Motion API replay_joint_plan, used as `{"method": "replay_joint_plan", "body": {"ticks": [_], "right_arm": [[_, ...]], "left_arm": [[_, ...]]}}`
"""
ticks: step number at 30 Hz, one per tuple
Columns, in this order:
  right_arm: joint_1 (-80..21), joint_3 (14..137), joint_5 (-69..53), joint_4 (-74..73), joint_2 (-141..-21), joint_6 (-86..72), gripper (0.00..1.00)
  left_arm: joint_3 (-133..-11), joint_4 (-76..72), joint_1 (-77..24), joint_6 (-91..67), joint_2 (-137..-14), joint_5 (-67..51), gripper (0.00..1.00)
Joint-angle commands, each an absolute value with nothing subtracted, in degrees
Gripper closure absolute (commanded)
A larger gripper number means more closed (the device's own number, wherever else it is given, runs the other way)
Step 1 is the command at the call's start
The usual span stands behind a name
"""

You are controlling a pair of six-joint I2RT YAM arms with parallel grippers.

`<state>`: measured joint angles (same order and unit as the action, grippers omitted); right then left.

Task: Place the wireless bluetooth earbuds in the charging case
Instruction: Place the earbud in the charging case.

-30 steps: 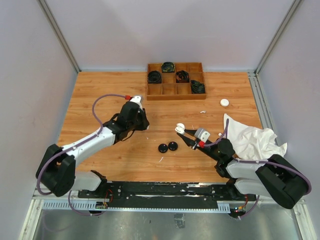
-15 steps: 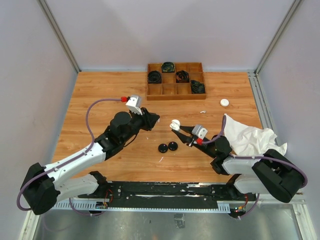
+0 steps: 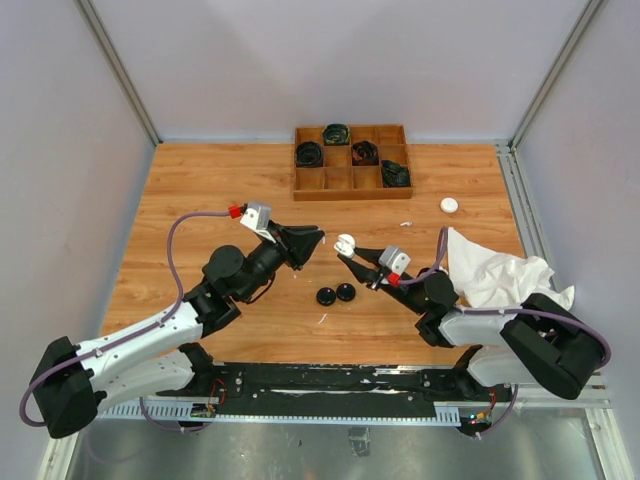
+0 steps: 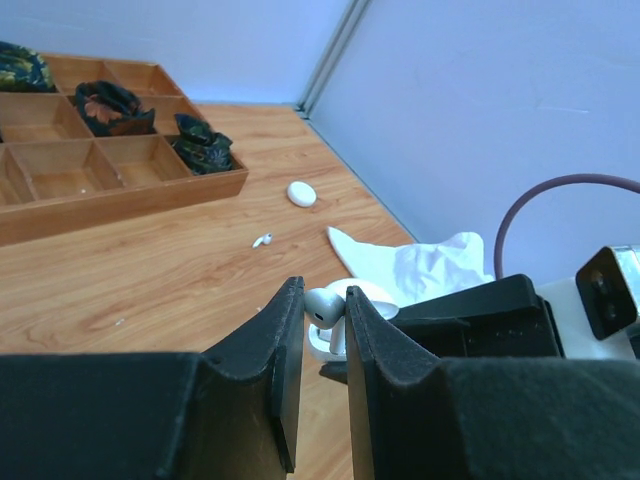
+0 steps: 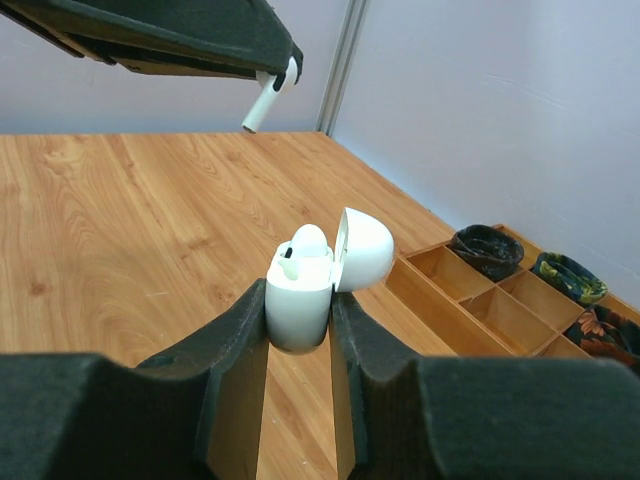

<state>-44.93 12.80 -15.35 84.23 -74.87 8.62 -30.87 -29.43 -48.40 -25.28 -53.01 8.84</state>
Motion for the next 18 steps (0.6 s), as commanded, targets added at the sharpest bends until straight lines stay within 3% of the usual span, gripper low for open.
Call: {"method": "replay_joint_plan", "body": {"ticks": [1,18], "right_arm": [[-46.9,14.7,-12.2,88.5,-73.2,6.8,0.81],[-49.1,14.2,-9.6,88.5,-69.8,4.0,0.81]], "left_arm": [[-29.5,-36.8,-50.4,-23.2,-52.3,10.0,0.81],[-27.6,-53.2,-57.1,-16.2,-59.3,13.1,0.81]]}}
